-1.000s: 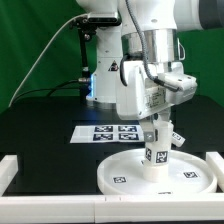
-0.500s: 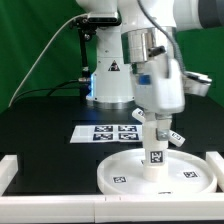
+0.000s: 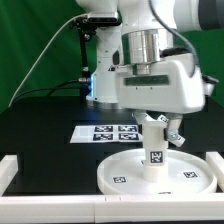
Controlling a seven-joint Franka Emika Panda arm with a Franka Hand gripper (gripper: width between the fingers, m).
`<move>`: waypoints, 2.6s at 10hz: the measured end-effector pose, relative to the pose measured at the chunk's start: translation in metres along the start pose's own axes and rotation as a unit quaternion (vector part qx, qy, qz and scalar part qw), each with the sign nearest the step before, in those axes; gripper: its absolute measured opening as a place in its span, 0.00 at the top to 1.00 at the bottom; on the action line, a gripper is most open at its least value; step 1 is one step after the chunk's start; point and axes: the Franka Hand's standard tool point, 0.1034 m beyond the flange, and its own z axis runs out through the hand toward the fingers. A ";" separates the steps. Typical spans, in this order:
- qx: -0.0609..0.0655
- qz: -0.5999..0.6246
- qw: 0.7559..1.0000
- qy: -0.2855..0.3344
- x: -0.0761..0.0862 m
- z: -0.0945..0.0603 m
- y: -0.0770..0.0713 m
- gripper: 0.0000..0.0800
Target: Assemble round table
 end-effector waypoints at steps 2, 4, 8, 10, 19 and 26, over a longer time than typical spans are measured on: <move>-0.008 -0.138 0.990 -0.017 -0.004 0.002 0.001 0.19; -0.012 -0.186 0.982 -0.009 0.000 0.001 0.002 0.19; -0.027 -0.420 0.907 -0.005 0.001 0.000 0.000 0.19; -0.029 -0.529 0.848 0.003 0.002 -0.003 0.003 0.19; -0.024 -0.205 0.978 0.040 -0.002 0.001 0.004 0.49; 0.006 0.306 0.952 0.003 -0.006 0.001 0.001 0.49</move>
Offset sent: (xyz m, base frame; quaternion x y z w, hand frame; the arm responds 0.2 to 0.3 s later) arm 0.0000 0.0000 0.0000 0.0000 0.0000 -0.1938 0.9810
